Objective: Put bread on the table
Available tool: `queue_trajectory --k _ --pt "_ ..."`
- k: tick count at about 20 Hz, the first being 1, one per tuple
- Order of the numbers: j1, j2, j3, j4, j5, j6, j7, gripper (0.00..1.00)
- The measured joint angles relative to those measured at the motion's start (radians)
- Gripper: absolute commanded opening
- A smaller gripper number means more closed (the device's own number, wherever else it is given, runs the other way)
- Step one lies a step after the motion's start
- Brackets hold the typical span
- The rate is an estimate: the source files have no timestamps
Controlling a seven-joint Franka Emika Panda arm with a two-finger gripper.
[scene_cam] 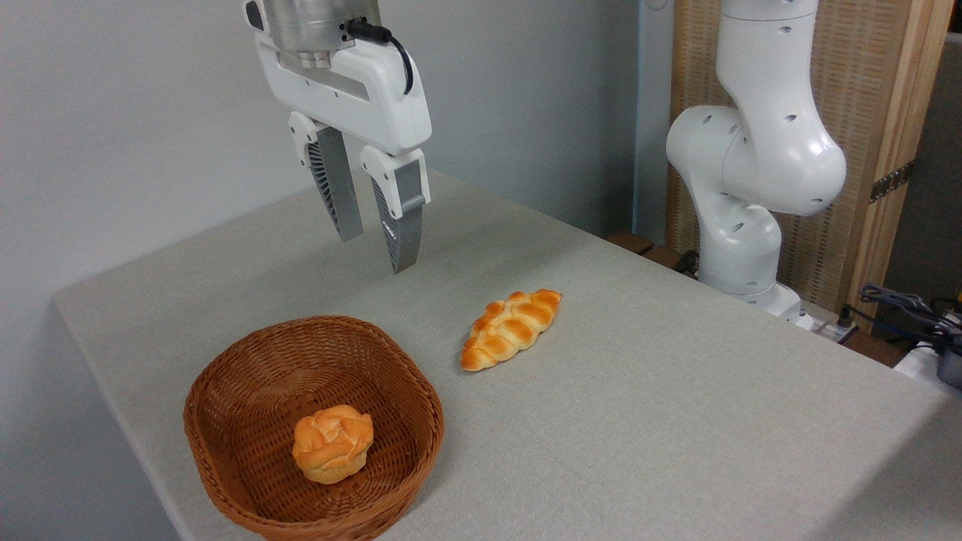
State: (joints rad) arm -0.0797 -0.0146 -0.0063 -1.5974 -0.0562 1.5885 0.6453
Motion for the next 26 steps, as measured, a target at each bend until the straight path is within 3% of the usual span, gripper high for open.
queue_trajectory --k 26 --pt "0.002 -0.003 0.002 -0.012 0.000 0.041 0.000 1.00"
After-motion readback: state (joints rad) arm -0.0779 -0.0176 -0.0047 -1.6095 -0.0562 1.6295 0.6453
